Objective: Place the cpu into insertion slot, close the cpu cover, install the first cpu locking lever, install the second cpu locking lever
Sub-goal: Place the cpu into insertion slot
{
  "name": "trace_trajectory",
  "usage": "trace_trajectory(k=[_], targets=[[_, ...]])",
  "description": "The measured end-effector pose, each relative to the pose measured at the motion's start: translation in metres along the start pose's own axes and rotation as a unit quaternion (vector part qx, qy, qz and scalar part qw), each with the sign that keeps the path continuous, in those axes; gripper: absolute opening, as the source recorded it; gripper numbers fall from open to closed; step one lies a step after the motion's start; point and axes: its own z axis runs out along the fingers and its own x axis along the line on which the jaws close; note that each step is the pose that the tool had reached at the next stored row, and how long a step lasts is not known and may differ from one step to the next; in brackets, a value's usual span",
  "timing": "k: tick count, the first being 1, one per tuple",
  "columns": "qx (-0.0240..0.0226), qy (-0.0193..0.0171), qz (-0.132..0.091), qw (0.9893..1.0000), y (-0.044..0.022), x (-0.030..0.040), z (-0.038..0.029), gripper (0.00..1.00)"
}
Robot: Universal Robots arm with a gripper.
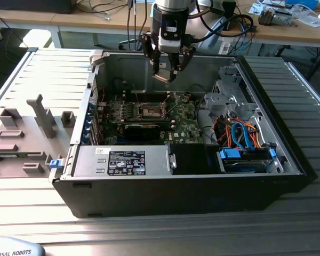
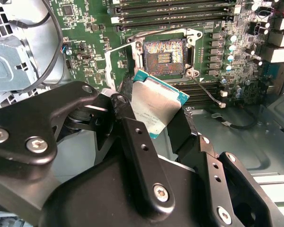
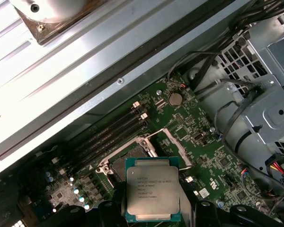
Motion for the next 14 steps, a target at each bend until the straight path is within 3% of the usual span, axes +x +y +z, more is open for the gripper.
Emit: trace_trajectory(k=[14], targets=[[0.0005, -0.0004, 0.004, 1.0, 0.0, 0.0, 0.0001, 0.54]])
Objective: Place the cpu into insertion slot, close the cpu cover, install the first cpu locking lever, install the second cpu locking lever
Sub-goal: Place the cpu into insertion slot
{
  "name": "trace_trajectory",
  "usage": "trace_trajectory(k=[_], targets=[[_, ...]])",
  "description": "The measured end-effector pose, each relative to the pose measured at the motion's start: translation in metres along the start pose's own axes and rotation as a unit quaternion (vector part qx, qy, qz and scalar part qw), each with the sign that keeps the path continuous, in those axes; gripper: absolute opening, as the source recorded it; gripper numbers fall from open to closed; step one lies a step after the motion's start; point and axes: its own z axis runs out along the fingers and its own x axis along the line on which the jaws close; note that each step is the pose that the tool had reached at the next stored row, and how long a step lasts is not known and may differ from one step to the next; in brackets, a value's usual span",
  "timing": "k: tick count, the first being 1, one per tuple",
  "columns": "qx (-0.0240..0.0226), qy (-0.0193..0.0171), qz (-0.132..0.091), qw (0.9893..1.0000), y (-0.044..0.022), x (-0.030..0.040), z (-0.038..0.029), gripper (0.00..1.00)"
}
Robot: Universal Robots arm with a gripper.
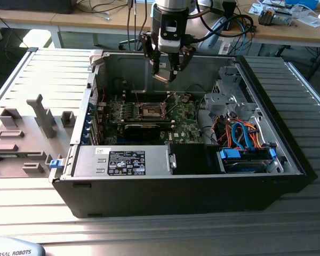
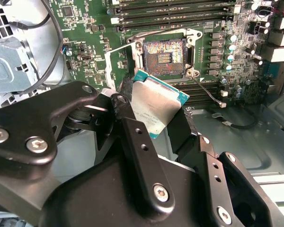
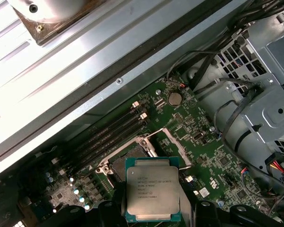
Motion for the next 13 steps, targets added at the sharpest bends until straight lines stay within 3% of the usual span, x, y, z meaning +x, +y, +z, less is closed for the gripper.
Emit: trace_trajectory(k=[13], targets=[[0.0003, -0.0003, 0.003, 1.0, 0.0, 0.0, 0.0001, 0.54]])
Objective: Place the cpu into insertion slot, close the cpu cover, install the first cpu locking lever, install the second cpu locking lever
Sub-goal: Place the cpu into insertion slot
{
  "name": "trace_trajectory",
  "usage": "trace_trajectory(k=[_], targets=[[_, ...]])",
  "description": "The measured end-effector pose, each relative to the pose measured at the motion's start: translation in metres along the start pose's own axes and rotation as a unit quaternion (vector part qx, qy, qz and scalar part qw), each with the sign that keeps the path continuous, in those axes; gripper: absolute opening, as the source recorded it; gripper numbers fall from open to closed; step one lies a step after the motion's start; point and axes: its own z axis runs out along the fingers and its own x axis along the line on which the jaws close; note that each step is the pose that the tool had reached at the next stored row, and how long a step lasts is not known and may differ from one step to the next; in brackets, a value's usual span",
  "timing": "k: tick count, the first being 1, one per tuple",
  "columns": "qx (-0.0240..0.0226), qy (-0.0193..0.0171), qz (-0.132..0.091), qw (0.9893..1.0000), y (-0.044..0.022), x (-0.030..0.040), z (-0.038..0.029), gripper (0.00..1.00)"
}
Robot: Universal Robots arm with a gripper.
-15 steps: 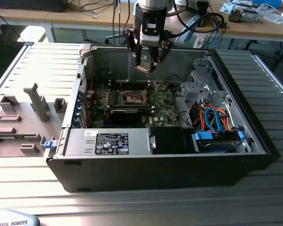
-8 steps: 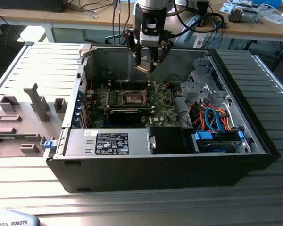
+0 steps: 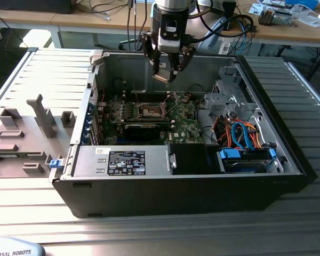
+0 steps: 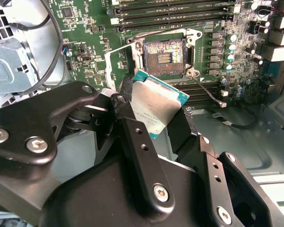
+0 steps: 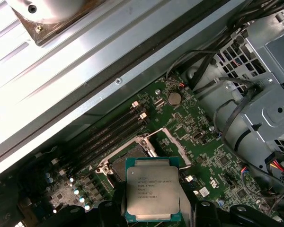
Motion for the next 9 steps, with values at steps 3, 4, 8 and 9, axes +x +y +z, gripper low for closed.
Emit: trace_trajectory(k=[3, 4, 8, 9], targets=[[0.0001, -0.0001, 0.001, 1.0, 0.0, 0.0, 0.0, 0.54], [0.0001, -0.0001, 0.001, 1.0, 0.0, 0.0, 0.0, 0.54], [0.0002, -0.0002, 0.002, 1.0, 0.0, 0.0, 0.0001, 0.54], [0.0003, -0.0002, 0.002, 1.0, 0.0, 0.0, 0.0, 0.54]])
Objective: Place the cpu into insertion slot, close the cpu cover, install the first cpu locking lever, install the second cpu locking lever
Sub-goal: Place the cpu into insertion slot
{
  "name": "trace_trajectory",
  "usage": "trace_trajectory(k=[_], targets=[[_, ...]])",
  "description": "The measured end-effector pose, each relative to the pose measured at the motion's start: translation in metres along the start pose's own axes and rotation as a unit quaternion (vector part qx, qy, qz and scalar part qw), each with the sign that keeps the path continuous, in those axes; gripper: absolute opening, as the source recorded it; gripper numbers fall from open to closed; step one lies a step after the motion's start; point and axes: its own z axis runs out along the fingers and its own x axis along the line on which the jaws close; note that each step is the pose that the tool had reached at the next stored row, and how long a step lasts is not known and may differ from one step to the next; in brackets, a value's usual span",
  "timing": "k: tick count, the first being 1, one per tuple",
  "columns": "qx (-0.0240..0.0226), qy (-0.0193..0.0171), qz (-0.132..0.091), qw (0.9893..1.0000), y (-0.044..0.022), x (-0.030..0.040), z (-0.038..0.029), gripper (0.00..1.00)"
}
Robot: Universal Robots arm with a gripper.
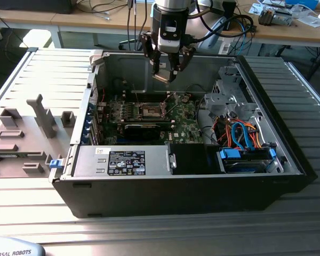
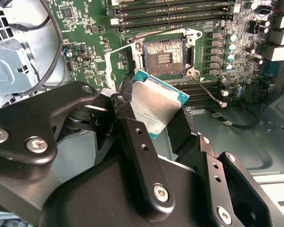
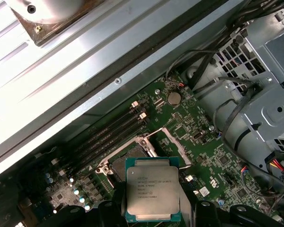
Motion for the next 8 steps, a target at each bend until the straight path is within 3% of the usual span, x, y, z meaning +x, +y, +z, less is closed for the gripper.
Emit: trace_trajectory(k=[8], targets=[[0.0003, -0.0002, 0.002, 1.0, 0.0, 0.0, 0.0, 0.54]])
